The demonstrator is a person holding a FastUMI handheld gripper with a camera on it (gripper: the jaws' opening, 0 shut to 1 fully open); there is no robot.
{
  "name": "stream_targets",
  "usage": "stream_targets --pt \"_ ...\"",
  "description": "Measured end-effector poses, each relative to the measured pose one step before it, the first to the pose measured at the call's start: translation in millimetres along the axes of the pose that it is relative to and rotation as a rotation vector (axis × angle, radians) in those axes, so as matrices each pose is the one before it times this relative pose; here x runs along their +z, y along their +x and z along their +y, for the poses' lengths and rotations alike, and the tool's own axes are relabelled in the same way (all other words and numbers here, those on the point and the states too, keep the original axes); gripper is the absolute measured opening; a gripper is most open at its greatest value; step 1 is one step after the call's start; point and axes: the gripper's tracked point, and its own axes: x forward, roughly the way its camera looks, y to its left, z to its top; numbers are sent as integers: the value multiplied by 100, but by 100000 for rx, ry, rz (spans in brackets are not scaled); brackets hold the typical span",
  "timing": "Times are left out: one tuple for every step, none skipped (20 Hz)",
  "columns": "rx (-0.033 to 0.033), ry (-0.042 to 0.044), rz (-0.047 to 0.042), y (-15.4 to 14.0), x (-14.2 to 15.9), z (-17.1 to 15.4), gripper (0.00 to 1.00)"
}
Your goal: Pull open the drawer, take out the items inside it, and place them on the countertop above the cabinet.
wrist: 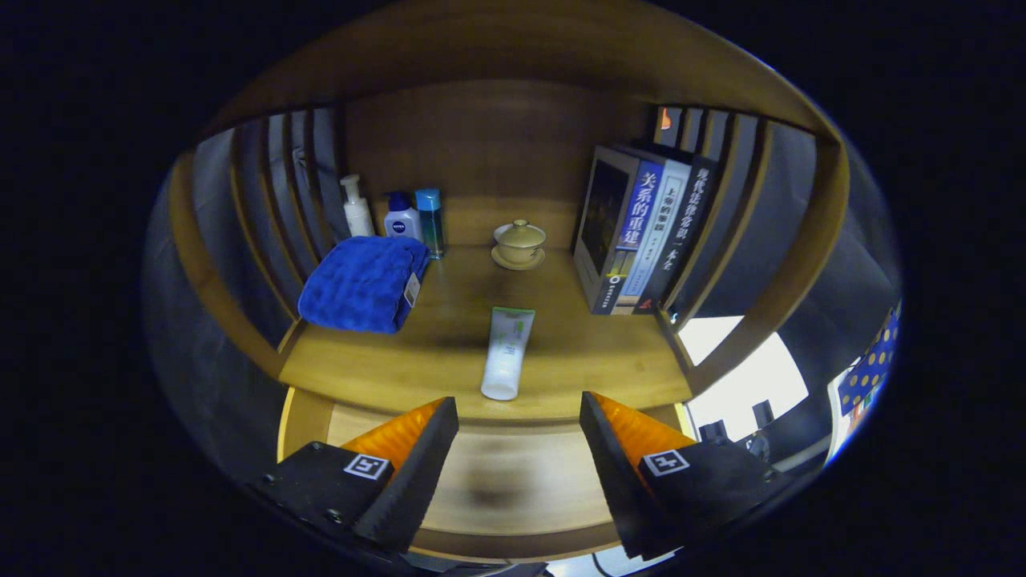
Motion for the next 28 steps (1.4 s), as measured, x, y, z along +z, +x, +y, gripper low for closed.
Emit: stream_targets --pt "-834 -640 -3355 -902 -358 -323 99" --pt "323 282 -3164 -869 -428 -29 99" --pt "845 1100 -2838 -1057 -460 163 99" --pt "1535 1485 -2785 -1004 -403 256 99" --pt "882 1060 -2945 -1078 -468 104 99" --pt "33 1212 -3023 -887 -344 -78 99" --pt "98 1310 -2919 -1032 -586 -23 99" --pt "159 1011 -2655 -794 -574 152 99" --pt "247 943 -2383 -736 -676 121 99" --pt "121 885 -1446 -722 -893 93 99" --pt "233 1158 -1167 -706 -1185 33 99" --pt "284 1326 -948 -597 -1140 111 99" --pt "-130 1320 -894 -526 -930 -52 99" --pt "-325 1246 -1486 -471 -908 -120 99" --pt "-927 173 -2074 -586 -652 -323 99" --pt "-2171 -776 -1881 -446 -684 -622 99" --pt "-1772 -277 -1544 -526 -720 -591 99" --pt "-1217 354 -1225 -458 -800 -344 99" --pt "-1110 978 -304 -442 -900 -221 99" --pt "-1572 1466 -319 -333 -992 -386 99" --pt "-1334 1884 195 -326 -970 -281 99" --pt "-662 1318 1029 -103 -1227 -141 99" --pt "-221 1102 1715 -257 -1201 -70 99" --pt "120 448 1092 -6 -974 -21 99" --pt "-732 -643 803 -31 -741 -319 99" --pt "-351 -1291 809 21 -711 -208 99" --pt "210 -1002 845 -108 -647 -73 99" --pt "922 -752 382 51 -501 235 99"
